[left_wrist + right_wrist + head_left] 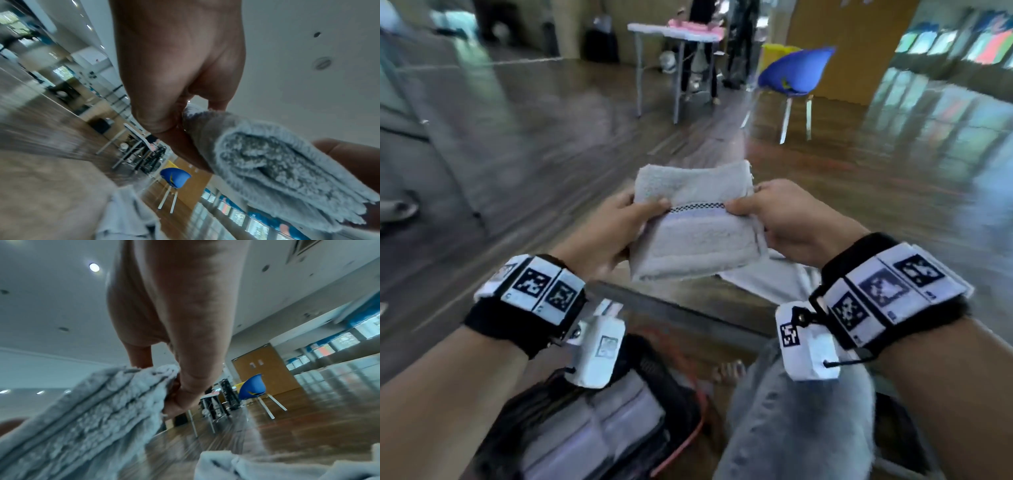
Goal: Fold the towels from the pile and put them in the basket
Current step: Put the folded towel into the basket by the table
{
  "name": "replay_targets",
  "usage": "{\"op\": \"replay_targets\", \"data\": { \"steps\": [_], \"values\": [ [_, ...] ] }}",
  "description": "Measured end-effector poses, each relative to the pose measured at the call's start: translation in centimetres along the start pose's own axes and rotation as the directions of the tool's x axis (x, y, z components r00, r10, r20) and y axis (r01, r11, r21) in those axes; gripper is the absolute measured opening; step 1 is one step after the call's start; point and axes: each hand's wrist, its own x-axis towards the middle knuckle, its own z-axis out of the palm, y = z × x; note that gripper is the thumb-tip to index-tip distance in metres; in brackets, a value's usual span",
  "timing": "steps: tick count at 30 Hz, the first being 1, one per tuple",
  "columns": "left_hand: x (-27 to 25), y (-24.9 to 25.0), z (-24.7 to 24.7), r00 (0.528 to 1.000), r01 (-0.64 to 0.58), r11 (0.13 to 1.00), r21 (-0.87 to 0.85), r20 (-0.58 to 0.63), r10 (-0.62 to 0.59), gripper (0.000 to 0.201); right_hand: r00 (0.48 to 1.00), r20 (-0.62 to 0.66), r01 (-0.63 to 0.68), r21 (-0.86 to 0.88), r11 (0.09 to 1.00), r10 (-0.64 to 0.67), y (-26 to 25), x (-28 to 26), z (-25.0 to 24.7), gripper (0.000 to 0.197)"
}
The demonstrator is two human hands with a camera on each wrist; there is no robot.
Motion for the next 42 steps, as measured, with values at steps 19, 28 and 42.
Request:
{"op": "replay_targets", "data": {
  "steps": [19, 28, 42],
  "values": [
    [-7.0, -34.5, -9.8, 0.711, 0.673, 0.74, 0.022, -0.298, -0.637, 0.036, 0.761, 0.276, -0.293, -0.662, 0.69, 0.587, 27.8, 6.3, 23.5, 0.028],
    [-4.1, -40.3, -8.7, 0.575, 0.788, 0.612, -0.066, -0.275, -0.77, 0.027, 0.759, 0.207, -0.403, -0.595, 0.695, 0.617, 33.6, 7.4, 25.2, 0.048],
    [-2.8, -42.6, -8.3, 0.727, 0.683, 0.526, 0.507, -0.399, -0.559, 0.033, 0.555, 0.4, -0.401, -0.641, 0.655, 0.73, 37.9, 6.3, 25.0, 0.069]
  ]
}}
